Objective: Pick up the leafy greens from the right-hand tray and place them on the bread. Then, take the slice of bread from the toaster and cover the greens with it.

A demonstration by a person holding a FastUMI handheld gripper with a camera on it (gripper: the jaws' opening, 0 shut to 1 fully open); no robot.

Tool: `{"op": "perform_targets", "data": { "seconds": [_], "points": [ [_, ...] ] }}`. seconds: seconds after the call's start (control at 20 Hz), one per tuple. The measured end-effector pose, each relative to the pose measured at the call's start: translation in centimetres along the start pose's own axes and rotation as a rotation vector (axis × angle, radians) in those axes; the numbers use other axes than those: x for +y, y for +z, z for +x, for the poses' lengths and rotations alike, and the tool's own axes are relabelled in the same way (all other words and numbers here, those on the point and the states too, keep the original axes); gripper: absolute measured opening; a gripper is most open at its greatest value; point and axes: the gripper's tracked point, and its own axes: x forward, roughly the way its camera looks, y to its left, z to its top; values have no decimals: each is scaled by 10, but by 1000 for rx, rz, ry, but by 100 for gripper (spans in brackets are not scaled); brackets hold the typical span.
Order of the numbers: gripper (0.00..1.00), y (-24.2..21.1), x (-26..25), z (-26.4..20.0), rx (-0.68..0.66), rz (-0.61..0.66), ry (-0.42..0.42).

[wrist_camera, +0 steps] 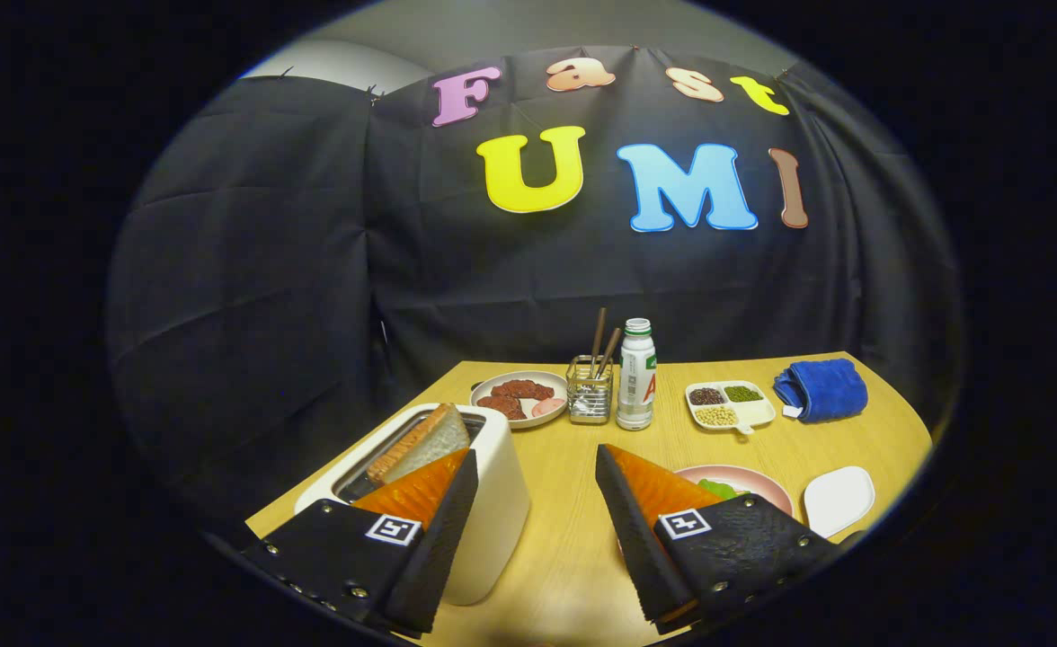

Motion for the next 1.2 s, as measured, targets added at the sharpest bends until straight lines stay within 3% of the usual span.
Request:
{"op": "perform_targets", "data": {
  "seconds": [0.45, 0.85, 1.05, 1.2],
  "points": [
    [81, -5, 73, 15, 17, -37, 73],
    [80, -32, 78, 32, 74, -93, 18],
    [65, -33, 77, 36, 75, -121, -18],
    [36, -34, 73, 40, 79, -129, -37]
  ]
}}
